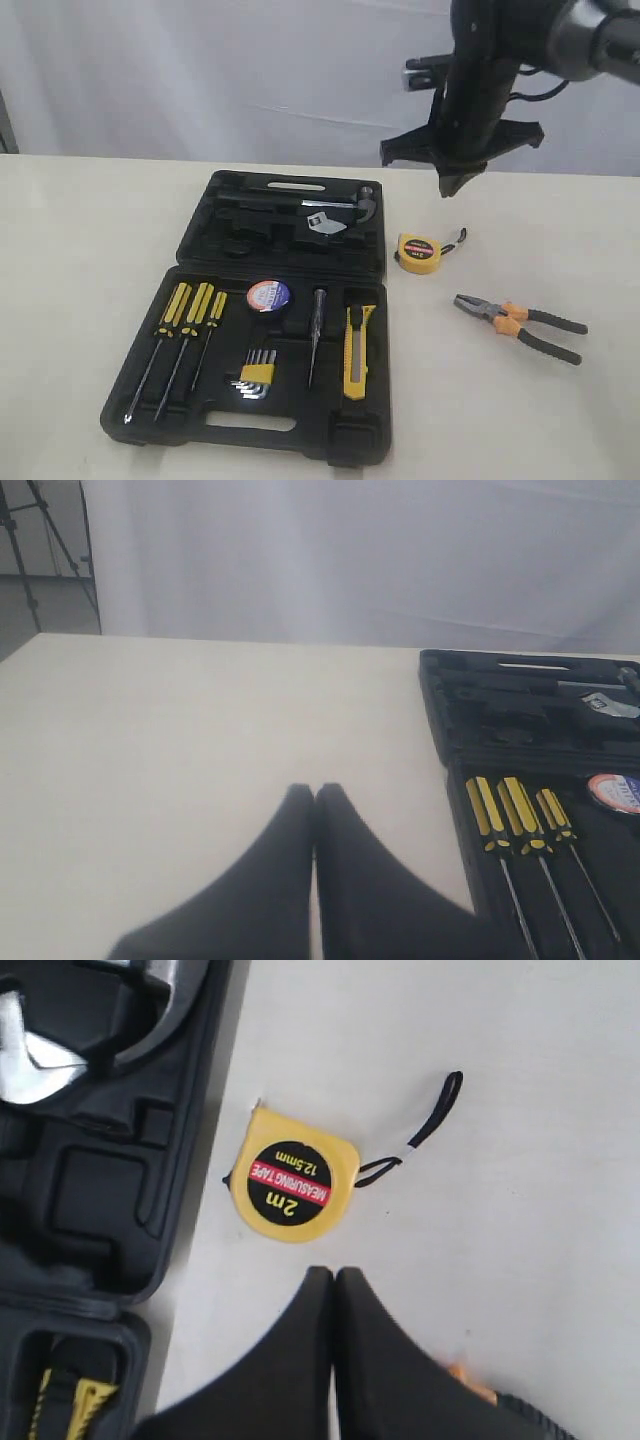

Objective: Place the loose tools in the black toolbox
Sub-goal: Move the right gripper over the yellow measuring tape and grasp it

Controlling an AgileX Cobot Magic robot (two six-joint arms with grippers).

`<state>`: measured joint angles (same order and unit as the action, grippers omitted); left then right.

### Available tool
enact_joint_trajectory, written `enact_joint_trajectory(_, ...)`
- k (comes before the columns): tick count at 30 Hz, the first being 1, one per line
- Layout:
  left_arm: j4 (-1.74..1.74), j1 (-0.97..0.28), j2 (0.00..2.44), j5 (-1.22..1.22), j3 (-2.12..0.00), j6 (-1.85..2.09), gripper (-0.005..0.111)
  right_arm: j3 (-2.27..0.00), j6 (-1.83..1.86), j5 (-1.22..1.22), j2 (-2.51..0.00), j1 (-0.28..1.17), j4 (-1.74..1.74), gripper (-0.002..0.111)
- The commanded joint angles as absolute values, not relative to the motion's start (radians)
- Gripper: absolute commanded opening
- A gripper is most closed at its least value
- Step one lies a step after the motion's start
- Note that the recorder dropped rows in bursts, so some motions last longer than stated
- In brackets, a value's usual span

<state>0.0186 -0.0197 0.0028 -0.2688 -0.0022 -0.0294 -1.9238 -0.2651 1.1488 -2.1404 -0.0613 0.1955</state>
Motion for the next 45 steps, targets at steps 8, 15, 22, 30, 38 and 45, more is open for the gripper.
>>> enact_joint_trajectory(8,0.021,-0.022,0.0,-0.269,0.0,-0.029,0.0,-1.965,-0.258,1.148,-2.246,-0.067,0.211,0.01)
enact_joint_trajectory(15,0.021,-0.022,0.0,-0.269,0.0,-0.029,0.0,-1.965,-0.288,1.153,-2.249,-0.067,0.204,0.061)
enact_joint_trajectory(22,0.021,-0.022,0.0,-0.269,0.0,-0.029,0.0,-1.965,-0.344,1.111,-2.25,-0.067,0.208,0.071)
enact_joint_trajectory(30,0.021,-0.022,0.0,-0.269,0.0,-0.029,0.0,-1.965,-0.392,1.073,-2.311,-0.067,0.153,0.071)
enact_joint_trajectory(38,0.021,-0.022,0.0,-0.269,0.0,-0.029,0.0,-1.965,-0.419,1.003,-2.364,-0.067,0.135,0.071)
enact_joint_trajectory(45,0.021,-0.022,0.0,-0.269,0.0,-0.029,0.0,-1.965,-0.488,0.959,-2.366,-0.067,0.145,0.071)
